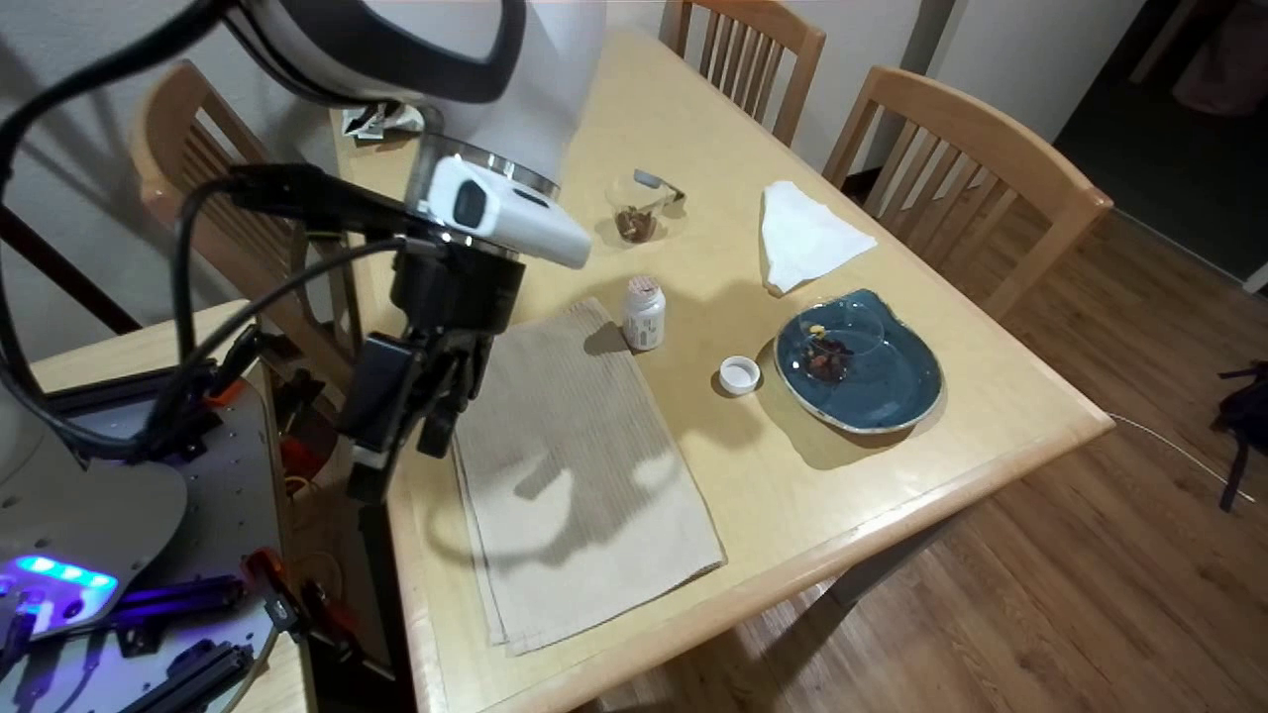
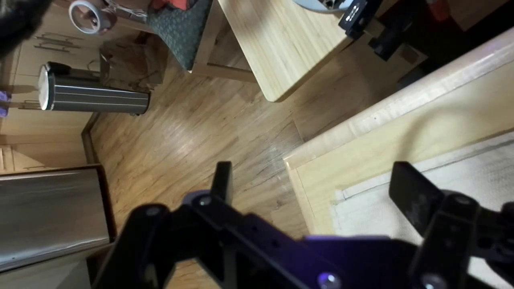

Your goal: Fold the towel in half once

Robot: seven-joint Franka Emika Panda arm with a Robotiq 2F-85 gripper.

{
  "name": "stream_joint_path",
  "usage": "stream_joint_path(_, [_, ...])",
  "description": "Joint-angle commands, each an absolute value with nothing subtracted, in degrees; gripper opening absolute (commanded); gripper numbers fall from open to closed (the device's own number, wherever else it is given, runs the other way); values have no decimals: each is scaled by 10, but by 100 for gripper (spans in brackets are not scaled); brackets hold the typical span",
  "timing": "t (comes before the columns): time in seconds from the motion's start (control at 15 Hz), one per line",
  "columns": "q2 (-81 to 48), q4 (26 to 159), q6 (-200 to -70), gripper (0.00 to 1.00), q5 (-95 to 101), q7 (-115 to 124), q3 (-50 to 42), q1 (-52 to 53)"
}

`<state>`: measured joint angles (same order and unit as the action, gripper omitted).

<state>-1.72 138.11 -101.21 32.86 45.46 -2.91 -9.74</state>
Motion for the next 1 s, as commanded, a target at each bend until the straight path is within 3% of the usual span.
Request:
stream_joint_path(0.0, [-36, 1370, -1008, 100, 327, 448, -45, -79])
stream_joint_path(0.4, [-66, 1342, -991, 100, 318, 411, -46, -71])
stream_joint_path(0.93, [-137, 1324, -1162, 100, 378, 153, -109, -111])
